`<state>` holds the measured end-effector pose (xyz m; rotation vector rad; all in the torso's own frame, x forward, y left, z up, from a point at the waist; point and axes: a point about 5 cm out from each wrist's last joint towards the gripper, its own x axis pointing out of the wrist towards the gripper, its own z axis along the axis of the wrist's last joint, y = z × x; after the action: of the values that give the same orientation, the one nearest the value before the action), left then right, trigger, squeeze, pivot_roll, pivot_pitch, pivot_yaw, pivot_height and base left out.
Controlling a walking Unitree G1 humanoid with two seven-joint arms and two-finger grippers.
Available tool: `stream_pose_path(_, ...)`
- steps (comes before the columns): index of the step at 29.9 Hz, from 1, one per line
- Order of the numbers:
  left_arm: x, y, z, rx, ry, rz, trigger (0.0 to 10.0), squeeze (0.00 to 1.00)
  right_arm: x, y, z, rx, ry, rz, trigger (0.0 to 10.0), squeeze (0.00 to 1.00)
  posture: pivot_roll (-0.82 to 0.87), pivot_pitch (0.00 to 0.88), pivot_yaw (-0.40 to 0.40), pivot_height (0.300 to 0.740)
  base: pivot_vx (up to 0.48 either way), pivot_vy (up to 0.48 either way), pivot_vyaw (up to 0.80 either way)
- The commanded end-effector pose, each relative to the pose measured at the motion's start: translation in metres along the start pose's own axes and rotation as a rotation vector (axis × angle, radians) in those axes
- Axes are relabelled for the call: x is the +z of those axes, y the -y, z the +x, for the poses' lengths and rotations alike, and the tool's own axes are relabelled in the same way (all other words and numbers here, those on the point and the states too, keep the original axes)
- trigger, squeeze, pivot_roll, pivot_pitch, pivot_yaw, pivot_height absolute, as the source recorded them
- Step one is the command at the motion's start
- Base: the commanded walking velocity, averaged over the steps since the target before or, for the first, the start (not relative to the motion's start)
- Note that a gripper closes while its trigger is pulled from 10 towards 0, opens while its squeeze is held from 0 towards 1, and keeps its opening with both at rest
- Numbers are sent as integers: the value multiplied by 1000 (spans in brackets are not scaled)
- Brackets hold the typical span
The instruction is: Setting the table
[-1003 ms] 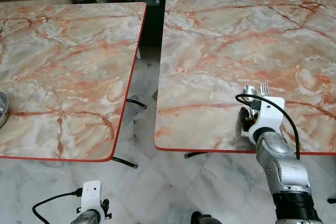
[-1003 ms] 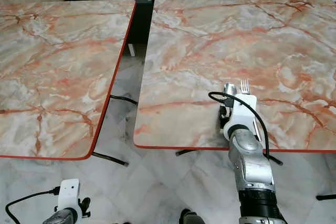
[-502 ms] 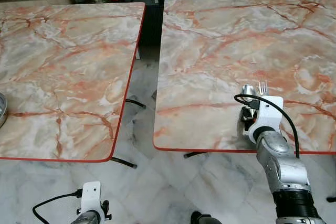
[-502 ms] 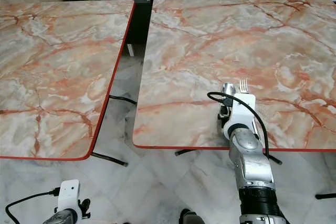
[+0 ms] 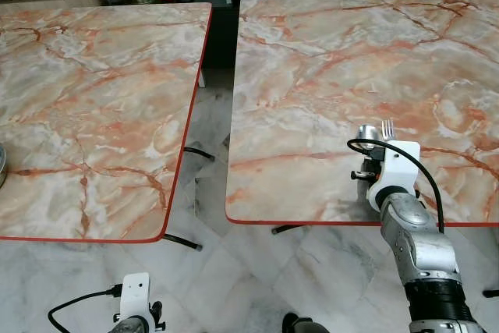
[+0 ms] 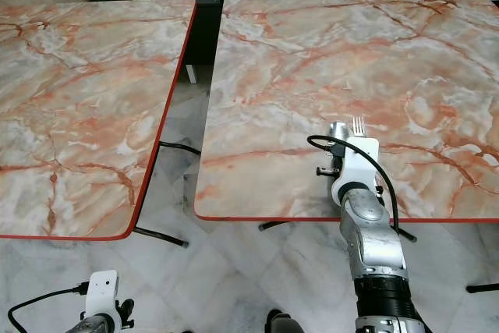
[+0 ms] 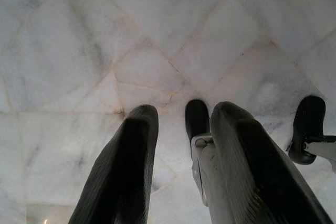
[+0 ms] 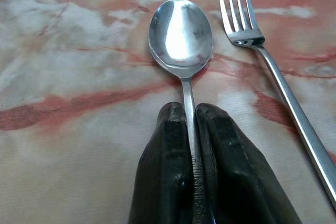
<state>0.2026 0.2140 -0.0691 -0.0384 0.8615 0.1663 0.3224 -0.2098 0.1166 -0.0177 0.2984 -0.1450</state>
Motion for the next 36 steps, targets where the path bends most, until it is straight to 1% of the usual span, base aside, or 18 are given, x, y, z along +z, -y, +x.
stream_pose_path(1,-11,-4,-2,12,-45,-16,10000,0,-10,-6,1,29,-45,-1,0,0,-77,195,54,740,0,0,0)
stream_pose_path(9,-14,-5,-3,18,-52,-13,10000,0,-8,-8,1,36,-33,1,0,0,-76,195,52,740,0,0,0)
stream_pose_path(10,-14,-5,-3,20,-54,-17,10000,0,-2,-10,1,35,5,-14,0,0,-73,195,52,740,0,0,0)
stream_pose_path(11,-16,-6,-3,23,-60,-25,10000,0,8,-11,0,37,72,-40,10000,0,-73,195,52,740,0,0,0)
stream_pose_path(12,-17,-6,-3,27,-70,-34,10000,0,27,-16,-2,43,183,-62,10000,0,-74,196,55,740,0,0,0)
stream_pose_path(13,-17,-6,-3,27,-70,-34,10000,0,27,-16,-2,43,183,-62,10000,0,-74,196,55,740,0,0,0)
stream_pose_path(15,-19,-7,-4,27,-75,-42,10000,0,49,-20,-6,45,298,-60,10000,0,-74,195,55,740,0,418,0)
stream_pose_path(19,-19,-7,-4,25,-74,-36,10000,0,61,-21,-8,45,356,-44,10000,0,-71,195,54,740,0,480,0)
stream_pose_path(20,-19,-7,-4,25,-74,-36,10000,0,61,-21,-8,45,356,-44,10000,0,-71,195,54,740,0,480,0)
stream_pose_path(21,-19,-7,-4,26,-74,-36,10000,0,67,-21,-8,42,395,-40,10000,0,-71,195,54,740,0,480,0)
stream_pose_path(27,-20,-7,-4,27,-78,-35,10000,0,72,-26,-10,59,433,-38,10000,0,-71,195,54,740,0,480,0)
stream_pose_path(36,-20,-8,-4,32,-82,-32,10000,0,72,-32,-9,65,433,-36,10000,0,-67,196,56,740,0,480,0)
